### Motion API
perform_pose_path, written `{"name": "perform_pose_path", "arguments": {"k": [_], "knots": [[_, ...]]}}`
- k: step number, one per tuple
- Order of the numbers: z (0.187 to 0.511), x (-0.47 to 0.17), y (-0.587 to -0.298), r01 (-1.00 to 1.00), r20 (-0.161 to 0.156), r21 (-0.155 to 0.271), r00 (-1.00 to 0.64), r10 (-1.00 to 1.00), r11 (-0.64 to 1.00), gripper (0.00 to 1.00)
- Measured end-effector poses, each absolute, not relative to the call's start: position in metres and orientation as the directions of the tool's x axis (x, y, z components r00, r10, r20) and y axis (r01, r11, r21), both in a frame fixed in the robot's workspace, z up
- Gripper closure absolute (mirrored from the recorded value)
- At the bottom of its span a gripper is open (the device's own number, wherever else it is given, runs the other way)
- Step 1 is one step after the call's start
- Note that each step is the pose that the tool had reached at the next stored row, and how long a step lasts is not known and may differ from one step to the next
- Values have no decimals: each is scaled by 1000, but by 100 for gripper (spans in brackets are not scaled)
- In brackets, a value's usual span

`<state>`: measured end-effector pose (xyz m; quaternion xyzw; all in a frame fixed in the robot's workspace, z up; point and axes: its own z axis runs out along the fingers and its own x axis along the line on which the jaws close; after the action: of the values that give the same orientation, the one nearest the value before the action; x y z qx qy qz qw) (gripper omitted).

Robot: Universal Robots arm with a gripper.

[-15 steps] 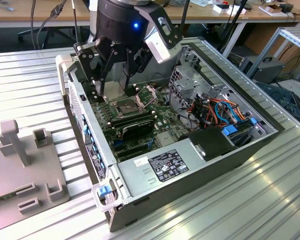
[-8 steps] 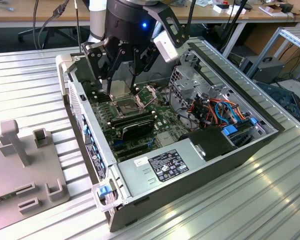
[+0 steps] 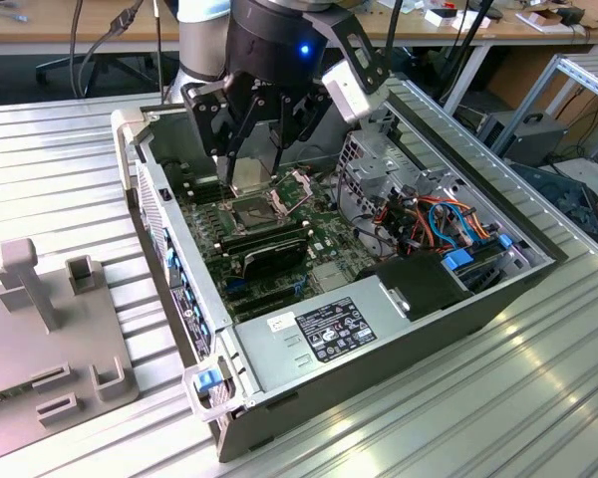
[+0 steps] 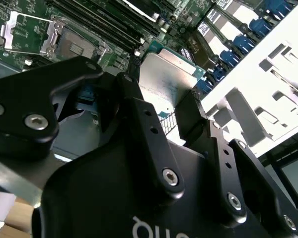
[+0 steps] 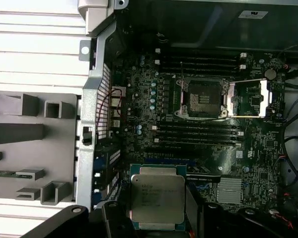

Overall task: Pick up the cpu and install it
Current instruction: 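Pick up the cpu and move it towards the insertion slot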

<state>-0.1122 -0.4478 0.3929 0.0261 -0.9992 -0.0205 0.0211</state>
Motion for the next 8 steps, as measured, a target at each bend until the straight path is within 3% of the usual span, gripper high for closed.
{"name": "perform_pose_path", "arguments": {"k": [8], "knots": [[393, -94, -448, -51, 41, 42, -998, -53, 998, 47]]}}
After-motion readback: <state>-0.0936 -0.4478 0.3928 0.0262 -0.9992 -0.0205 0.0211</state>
